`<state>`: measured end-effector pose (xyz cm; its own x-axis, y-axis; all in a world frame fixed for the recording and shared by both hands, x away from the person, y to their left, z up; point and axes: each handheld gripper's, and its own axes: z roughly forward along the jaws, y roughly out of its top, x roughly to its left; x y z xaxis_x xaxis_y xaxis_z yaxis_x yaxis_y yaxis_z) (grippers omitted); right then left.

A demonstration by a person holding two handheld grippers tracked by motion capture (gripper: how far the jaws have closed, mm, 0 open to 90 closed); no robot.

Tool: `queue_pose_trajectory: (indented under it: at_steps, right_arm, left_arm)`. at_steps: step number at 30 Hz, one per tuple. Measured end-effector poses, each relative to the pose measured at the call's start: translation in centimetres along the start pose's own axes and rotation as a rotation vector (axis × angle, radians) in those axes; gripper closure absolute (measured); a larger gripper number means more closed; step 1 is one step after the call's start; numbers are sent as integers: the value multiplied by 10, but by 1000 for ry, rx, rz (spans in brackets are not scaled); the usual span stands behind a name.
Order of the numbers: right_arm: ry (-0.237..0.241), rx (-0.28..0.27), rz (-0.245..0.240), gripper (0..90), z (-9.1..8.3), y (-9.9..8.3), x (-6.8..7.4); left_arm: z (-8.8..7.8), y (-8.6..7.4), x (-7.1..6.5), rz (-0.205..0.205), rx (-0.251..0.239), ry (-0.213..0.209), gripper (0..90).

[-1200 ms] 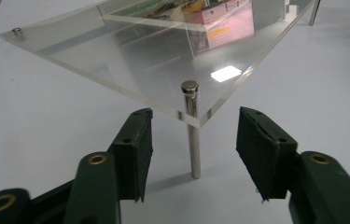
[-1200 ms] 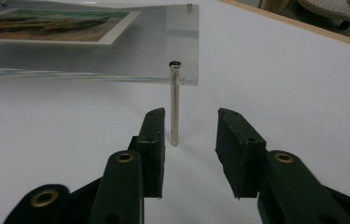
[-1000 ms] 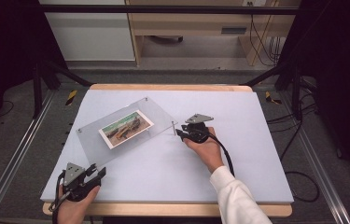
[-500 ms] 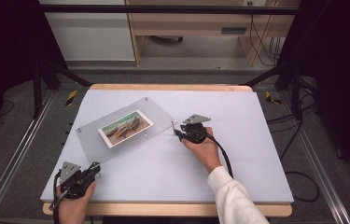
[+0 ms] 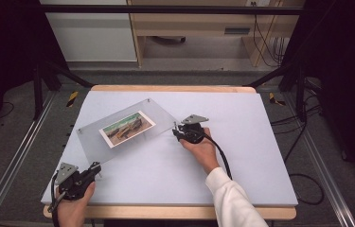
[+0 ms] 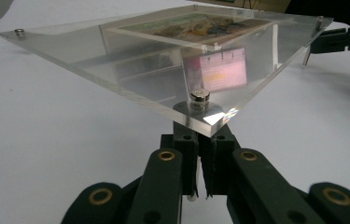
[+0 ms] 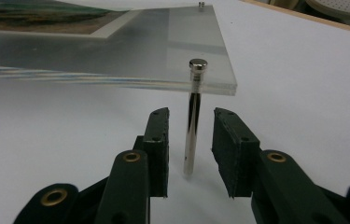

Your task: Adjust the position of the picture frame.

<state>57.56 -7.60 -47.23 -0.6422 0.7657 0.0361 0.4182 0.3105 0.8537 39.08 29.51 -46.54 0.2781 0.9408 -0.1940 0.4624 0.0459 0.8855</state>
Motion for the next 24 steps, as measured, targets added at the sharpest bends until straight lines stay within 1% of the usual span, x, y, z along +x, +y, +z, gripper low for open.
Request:
queue_pose_trajectory:
  at_steps: [1, 2, 3, 7, 9, 11, 14, 15, 18, 19, 22, 24]
  right_arm:
    - [-1, -9, 3, 675, 2, 1, 0]
    - [0, -25, 17, 686, 6, 3, -1]
    - [1, -26, 29, 695, 7, 3, -2]
    - [11, -44, 24, 719, 10, 7, -4]
    - [25, -56, 31, 733, 12, 8, -4]
    - [27, -70, 34, 747, 13, 9, -4]
    - [28, -98, 51, 768, 12, 11, -4]
    - [28, -103, 50, 786, 12, 11, -4]
    - [31, -112, 44, 833, 12, 13, -6]
    - [36, -112, 48, 836, 11, 14, -6]
    - [37, -110, 39, 839, 11, 14, -7]
    - [39, -106, 45, 839, 11, 13, -7]
  left_arm:
    - [0, 0, 0, 0, -1, -6, 846]
    - [-1, 1, -1, -1, -5, -7, 846]
    - [-1, 1, -1, -1, -6, -7, 845]
    - [-1, 2, -1, -4, -10, -12, 846]
    - [-1, 2, -1, -5, -11, -16, 846]
    - [-1, 2, -1, -5, -13, -16, 846]
    - [-2, 2, -1, -10, -12, -18, 846]
    - [-2, 2, -1, -10, -12, -18, 846]
    - [-1, 1, 1, -25, -8, -15, 845]
    - [-1, 1, 1, -26, -10, -17, 845]
    - [-1, 1, 0, -19, -5, -11, 845]
    - [-1, 1, 0, -16, -5, -9, 845]
